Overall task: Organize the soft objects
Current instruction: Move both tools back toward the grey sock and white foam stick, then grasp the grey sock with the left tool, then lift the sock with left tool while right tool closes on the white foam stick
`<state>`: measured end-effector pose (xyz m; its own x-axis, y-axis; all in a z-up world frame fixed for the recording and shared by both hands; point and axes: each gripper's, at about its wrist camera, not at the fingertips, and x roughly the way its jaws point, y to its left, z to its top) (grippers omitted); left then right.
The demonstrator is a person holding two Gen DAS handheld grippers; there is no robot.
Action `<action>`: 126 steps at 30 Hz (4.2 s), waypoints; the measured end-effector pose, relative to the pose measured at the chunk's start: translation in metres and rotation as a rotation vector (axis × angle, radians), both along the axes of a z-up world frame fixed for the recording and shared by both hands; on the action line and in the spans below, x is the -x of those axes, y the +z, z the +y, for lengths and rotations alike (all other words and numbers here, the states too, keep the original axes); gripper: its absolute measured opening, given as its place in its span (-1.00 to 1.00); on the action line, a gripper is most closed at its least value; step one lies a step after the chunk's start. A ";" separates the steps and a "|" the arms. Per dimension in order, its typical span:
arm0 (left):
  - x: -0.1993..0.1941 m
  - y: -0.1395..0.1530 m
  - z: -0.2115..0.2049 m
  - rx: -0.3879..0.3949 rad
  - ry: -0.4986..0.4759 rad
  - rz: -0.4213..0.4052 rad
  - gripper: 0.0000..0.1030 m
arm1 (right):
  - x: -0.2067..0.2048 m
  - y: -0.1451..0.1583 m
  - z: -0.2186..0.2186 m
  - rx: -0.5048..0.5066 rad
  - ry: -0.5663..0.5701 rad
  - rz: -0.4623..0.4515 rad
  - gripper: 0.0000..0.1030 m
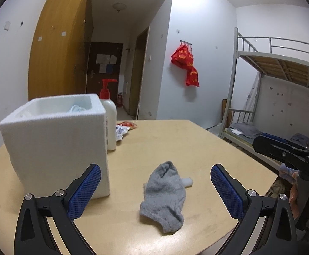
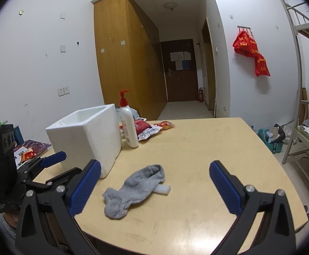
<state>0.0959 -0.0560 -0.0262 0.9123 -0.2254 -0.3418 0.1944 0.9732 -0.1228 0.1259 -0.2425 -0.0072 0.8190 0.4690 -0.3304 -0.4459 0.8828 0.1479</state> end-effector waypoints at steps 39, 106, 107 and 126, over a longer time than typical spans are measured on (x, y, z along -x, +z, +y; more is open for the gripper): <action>-0.036 -0.054 -0.018 -0.021 -0.041 0.202 1.00 | -0.019 -0.037 -0.004 0.004 0.022 0.141 0.99; -0.035 -0.037 0.027 -0.015 -0.032 0.227 -0.80 | -0.099 -0.070 0.059 0.191 0.207 0.317 0.99; -0.035 -0.036 0.029 -0.012 -0.028 0.230 -0.80 | -0.101 -0.071 0.060 0.200 0.206 0.320 0.99; -0.031 -0.034 0.040 0.031 0.001 0.247 -0.80 | -0.119 -0.080 0.075 0.318 0.294 0.375 0.61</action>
